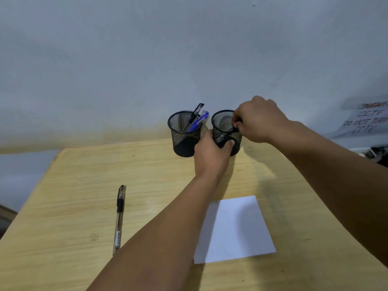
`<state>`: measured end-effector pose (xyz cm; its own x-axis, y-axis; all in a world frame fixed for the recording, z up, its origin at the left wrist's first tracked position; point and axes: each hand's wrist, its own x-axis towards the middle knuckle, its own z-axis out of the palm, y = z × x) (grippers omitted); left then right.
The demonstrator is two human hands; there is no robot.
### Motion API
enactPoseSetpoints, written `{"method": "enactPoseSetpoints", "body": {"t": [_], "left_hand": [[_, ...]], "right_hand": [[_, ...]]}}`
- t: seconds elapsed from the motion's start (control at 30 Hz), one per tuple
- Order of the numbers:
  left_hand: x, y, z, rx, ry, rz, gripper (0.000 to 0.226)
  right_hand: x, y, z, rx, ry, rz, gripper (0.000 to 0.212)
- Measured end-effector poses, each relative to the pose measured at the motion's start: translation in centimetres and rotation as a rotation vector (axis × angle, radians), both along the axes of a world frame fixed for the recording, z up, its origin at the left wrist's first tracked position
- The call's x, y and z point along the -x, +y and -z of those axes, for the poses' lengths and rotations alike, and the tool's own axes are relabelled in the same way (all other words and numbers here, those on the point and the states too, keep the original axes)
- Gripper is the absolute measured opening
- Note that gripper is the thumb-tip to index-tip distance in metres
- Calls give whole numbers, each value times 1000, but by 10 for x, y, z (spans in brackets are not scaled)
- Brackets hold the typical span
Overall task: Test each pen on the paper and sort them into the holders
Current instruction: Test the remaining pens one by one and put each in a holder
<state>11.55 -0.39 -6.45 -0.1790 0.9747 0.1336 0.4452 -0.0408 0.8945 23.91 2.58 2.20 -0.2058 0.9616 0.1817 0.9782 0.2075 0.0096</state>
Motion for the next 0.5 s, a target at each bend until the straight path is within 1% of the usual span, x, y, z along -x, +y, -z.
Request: {"method": "enactPoseSetpoints", "body": {"t": [0.13, 0.23, 0.3, 0.37, 0.43, 0.5], "left_hand": [[1, -2, 2, -8, 2, 23, 34], [6, -6, -1, 14, 38, 49, 32], [14, -14, -8, 24, 61, 66, 33], [28, -28, -12, 27, 72, 100, 37], [50, -45, -12, 26, 126, 153, 38], [78, -62, -9, 31, 210, 184, 36]], "right_hand": [[3, 4, 1, 7, -77, 22, 25], [1, -3, -3, -37, -15, 13, 26], [1, -14, -6, -132, 73, 4, 26], [5, -29, -5, -201, 209, 3, 24], [12, -49, 1, -206, 398, -8, 20], [29, -69, 13, -130, 562, -19, 19]]}}
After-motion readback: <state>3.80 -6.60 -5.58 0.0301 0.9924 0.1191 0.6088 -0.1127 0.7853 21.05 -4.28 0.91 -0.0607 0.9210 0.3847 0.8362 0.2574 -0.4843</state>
